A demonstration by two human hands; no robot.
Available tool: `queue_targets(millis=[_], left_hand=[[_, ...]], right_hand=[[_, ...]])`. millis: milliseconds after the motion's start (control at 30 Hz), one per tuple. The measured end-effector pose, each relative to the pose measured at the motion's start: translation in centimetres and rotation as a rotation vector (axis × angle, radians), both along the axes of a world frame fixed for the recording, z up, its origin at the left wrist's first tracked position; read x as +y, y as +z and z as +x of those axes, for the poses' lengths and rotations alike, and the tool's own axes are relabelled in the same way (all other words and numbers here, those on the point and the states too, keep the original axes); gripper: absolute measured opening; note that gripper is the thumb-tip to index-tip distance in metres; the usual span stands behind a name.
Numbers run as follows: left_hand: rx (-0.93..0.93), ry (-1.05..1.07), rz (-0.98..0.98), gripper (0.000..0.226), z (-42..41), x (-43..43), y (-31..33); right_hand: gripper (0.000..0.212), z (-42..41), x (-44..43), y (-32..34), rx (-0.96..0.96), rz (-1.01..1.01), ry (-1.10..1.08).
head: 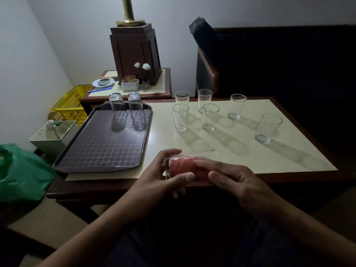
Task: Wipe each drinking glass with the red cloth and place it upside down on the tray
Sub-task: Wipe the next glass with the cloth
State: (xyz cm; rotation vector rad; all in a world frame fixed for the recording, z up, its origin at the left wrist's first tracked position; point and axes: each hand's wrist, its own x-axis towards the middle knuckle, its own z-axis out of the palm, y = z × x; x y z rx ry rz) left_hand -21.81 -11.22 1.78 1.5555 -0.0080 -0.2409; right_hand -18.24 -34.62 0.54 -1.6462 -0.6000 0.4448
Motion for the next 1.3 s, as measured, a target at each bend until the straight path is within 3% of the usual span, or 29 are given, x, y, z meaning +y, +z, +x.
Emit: queue_targets(millis=[67, 100, 300, 433, 500, 667, 733, 867, 933, 1033, 1167, 1233, 1300], left_hand=[[0.151, 0.033, -0.146, 0.047, 0.0, -0.6, -0.3], [0.159, 0.048, -0.159, 0.045, 0.1, -0.5, -0.5], [-0.097, -0.051, -0.061, 0.053, -0.1, 1.0, 0.1], [0.172, -0.018, -0.136, 0.058, 0.4, 0.2, 0.1], [0.218, -0.015, -0.161, 0.057, 0.2, 0.0, -0.1], [-0.099, -0.063, 0.015, 0.052, -0.3, 1.1, 0.2], [-0.127, -0.063, 0.03, 0.056, -0.3, 0.8, 0.3], [0.176, -0.028, -0.136, 0.049, -0.1, -0.1, 0.1], [0.213, -0.01, -0.174, 0.046, 0.0, -0.1, -0.3], [0.068, 0.002, -0.063, 0.04, -0.1, 0.6, -0.2], [-0.191, -0.02, 0.126, 0.054, -0.4, 1.0, 0.1], [-0.101, 0.004, 0.054, 0.057, -0.4, 0.5, 0.2], [0.1, -0.032, -0.128, 0.044, -0.4, 0.0, 0.3]], right_hand=[[0.038, -0.2, 0.1, -0.3, -0.158, -0.078, 0.012], [0.04, -0.3, 0.0, -0.5, -0.148, -0.088, 0.024], [0.044, 0.0, -0.1, 0.3, 0.242, 0.085, 0.021], [0.033, -0.1, 0.0, 0.2, 0.079, 0.076, -0.089], [0.035, -0.2, 0.0, 0.1, 0.012, 0.017, -0.066], [0.052, -0.2, -0.2, 0.6, 0.071, 0.019, 0.033], [0.051, -0.1, -0.1, 0.5, 0.085, 0.058, 0.015], [0.042, -0.2, -0.3, -0.2, -0.126, 0.01, -0.112], [0.041, -0.4, -0.3, -0.4, -0.164, -0.026, -0.111], [0.051, -0.5, -0.2, 0.0, -0.055, -0.013, -0.042], [0.044, -0.3, -0.4, 0.7, 0.009, -0.002, -0.079], [0.042, -0.4, -0.4, 0.6, -0.026, 0.029, -0.127], [0.041, -0.5, -0.3, 0.0, -0.153, 0.023, -0.183]])
